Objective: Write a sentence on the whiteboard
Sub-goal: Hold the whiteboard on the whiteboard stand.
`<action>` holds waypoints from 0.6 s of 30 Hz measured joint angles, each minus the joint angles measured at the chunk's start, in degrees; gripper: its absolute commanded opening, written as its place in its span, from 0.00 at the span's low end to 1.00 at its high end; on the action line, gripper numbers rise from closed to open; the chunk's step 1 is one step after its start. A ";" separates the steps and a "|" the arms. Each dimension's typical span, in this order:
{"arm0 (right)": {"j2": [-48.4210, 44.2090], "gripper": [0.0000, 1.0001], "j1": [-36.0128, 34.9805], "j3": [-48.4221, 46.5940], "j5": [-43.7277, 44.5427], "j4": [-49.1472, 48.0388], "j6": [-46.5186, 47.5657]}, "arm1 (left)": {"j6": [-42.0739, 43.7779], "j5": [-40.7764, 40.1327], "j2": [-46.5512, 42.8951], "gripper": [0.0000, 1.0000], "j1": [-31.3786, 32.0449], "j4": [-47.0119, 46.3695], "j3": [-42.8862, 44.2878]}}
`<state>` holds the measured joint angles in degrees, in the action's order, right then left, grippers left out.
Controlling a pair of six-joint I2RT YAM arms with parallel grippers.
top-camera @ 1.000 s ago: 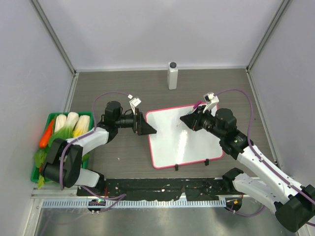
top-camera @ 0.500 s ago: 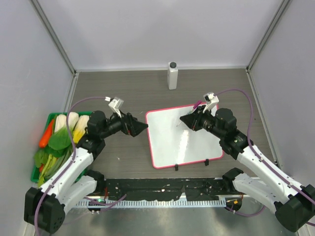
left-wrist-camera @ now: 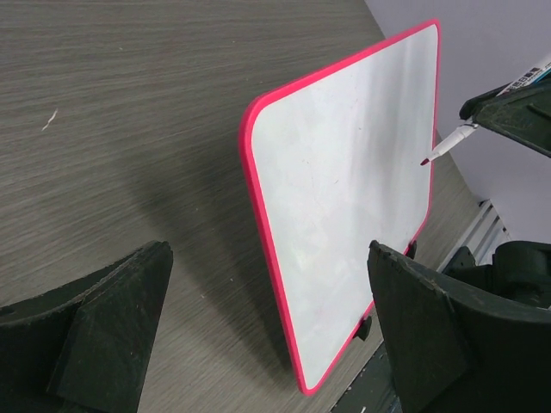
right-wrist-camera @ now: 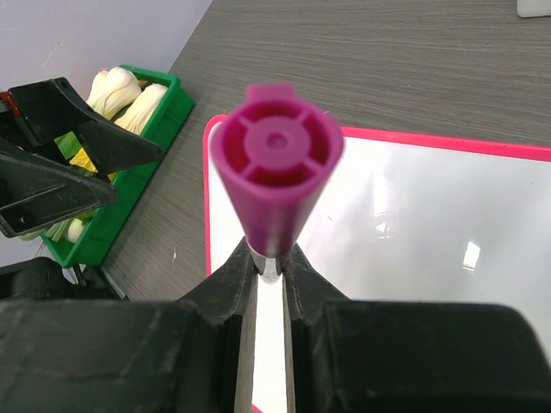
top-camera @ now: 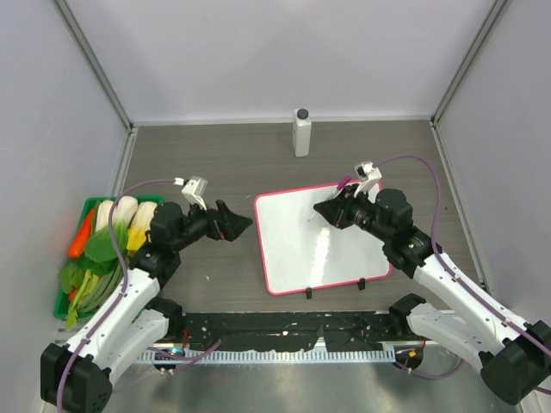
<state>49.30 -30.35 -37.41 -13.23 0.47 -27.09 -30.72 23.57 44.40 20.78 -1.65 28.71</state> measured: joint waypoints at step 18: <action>0.92 0.02 0.07 0.00 -0.98 -2.19 -1.11 | -9.86 5.81 10.97 0.83 0.00 -15.82 -4.17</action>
<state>50.22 -30.28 -37.41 -14.22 -1.72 -28.21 -40.58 29.39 55.37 20.78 -17.47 24.53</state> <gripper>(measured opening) 0.174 0.860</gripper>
